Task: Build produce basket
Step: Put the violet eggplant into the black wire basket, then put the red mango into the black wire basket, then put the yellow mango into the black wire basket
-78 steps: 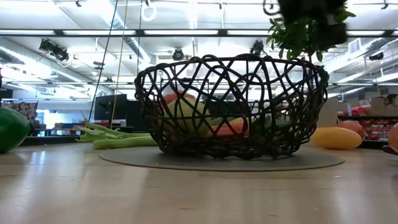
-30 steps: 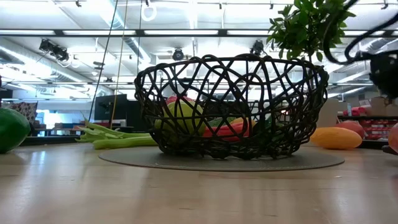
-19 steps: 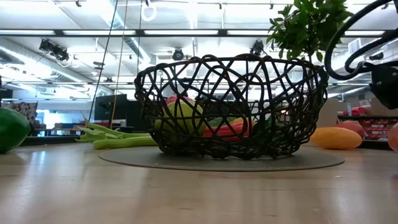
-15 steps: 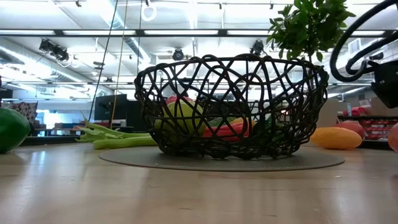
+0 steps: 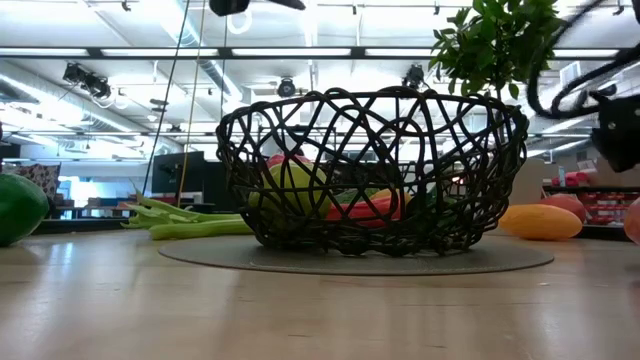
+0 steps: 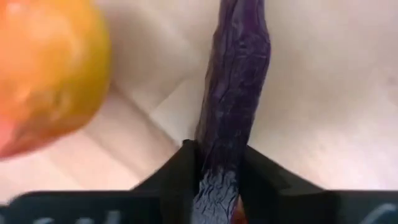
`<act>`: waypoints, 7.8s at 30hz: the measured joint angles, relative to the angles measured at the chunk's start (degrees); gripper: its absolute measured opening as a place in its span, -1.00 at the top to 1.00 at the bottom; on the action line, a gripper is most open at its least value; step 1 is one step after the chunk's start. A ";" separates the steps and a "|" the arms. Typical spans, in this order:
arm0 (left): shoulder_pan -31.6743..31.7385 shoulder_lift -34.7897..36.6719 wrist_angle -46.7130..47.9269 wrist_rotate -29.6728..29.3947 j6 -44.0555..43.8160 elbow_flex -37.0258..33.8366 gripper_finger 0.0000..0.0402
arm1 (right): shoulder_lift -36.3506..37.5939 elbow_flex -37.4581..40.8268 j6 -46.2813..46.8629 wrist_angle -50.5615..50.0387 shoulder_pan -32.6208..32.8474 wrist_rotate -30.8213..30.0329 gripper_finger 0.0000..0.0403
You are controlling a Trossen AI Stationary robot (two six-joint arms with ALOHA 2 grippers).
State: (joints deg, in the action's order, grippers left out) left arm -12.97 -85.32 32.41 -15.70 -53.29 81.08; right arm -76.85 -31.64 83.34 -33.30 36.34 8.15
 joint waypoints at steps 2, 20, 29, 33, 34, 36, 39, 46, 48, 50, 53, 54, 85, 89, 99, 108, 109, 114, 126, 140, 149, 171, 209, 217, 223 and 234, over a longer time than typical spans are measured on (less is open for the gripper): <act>-0.02 -0.46 0.24 0.07 -0.64 0.00 -0.48 | 0.10 0.00 -1.52 0.57 0.02 1.84 0.60; 3.56 -0.85 4.20 4.40 0.98 -0.02 -0.48 | 13.18 -14.16 3.83 -1.71 0.02 -13.63 0.54; 10.72 -0.51 0.13 7.29 4.48 -0.03 -0.48 | 13.64 -25.47 -2.64 0.69 -3.42 -34.58 0.55; 12.07 -0.57 -5.78 12.47 8.66 -0.04 -0.48 | 12.54 -25.70 -4.42 1.54 -9.14 -37.03 0.54; 12.33 -0.57 -8.48 15.00 10.20 -0.04 -0.48 | 12.06 -25.70 -4.45 1.49 -10.70 -36.61 0.54; 12.60 -0.57 -13.00 19.87 11.79 -0.02 -0.48 | 10.87 -25.68 -4.33 2.30 -13.45 -35.74 0.54; 12.88 -0.54 -16.18 24.49 12.05 -0.02 -0.48 | 8.95 -25.68 -5.80 3.97 -16.91 -33.12 0.53; 13.11 -0.54 -15.79 25.84 13.22 -0.02 -0.48 | 6.39 -25.68 -7.63 5.05 -21.75 -27.10 0.19; 13.07 -0.54 -15.86 26.04 13.60 -0.02 -0.48 | 5.89 -25.70 -8.60 5.87 -22.48 -26.67 0.01; 13.07 -0.54 -15.84 26.14 14.21 -0.02 -0.48 | 5.68 -25.68 -9.73 5.28 -23.21 -26.48 -0.18; 13.15 -0.54 -15.82 26.14 14.54 -0.02 -0.48 | 5.65 -25.68 -9.87 4.70 -24.57 -26.06 -0.44; 13.16 -0.54 -15.71 26.29 14.54 -0.02 -0.48 | 5.63 -25.68 -9.87 4.36 -25.02 -25.99 -0.51; 15.69 -0.54 -11.95 28.89 20.99 -0.02 -0.48 | 1.21 -25.68 43.36 -10.62 -3.20 0.63 -0.73; 15.69 -0.54 -11.95 28.89 20.97 -0.02 -0.48 | -2.80 -25.68 45.24 -10.81 -3.26 -1.05 -0.73; 15.32 -0.54 -11.26 29.77 19.38 -0.02 -0.48 | -11.94 -25.68 44.21 -9.59 -3.07 -2.59 -0.73; 15.34 -0.54 -11.09 29.94 16.36 -0.02 -0.48 | -16.25 -25.64 43.57 -11.03 -3.07 -4.30 -0.73; 15.34 -0.54 -11.08 29.94 16.36 -0.02 -0.48 | -16.81 -25.64 43.57 -11.08 -2.96 -4.28 -0.73; 15.34 -0.54 -11.11 29.94 15.54 -0.02 -0.48 | -19.24 -25.59 44.27 -11.00 -2.49 -4.05 -0.73; 15.34 -0.52 -11.29 28.99 13.67 -0.02 -0.48 | -19.68 -25.57 39.18 -12.10 -1.22 -2.27 -0.71; 15.37 -0.52 -11.20 26.88 13.41 -0.02 -0.48 | -19.63 -25.59 37.89 -12.28 2.20 0.57 -0.22; 15.39 -0.52 -11.14 26.66 13.36 -0.02 -0.48 | -10.78 -25.57 35.43 -14.79 2.49 -1.30 -0.27; 15.80 -0.52 -11.14 22.11 11.44 -0.02 -0.48 | 9.10 -25.59 3.36 -7.08 -14.95 -32.77 -0.35; 15.80 -0.52 -11.55 20.68 7.36 -0.02 -0.48 | 7.36 -23.15 -28.47 -33.66 -57.18 -25.46 -0.91; 15.80 -0.52 -11.55 20.67 5.03 -0.02 -0.48 | 5.36 -17.42 -37.94 -28.76 -64.01 -19.92 -0.91; 15.80 -0.52 -11.55 20.67 3.64 -0.02 -0.48 | 5.26 -13.86 -43.18 -25.83 -66.79 -17.41 -0.91; 15.80 -0.52 -11.57 20.67 1.73 -0.02 -0.48 | 5.26 -7.37 -47.84 -19.01 -68.53 -14.46 -0.91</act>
State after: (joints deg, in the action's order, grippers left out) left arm 2.83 -85.84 20.84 4.97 -51.55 81.06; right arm -71.59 -39.01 35.50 -52.32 -32.18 -6.31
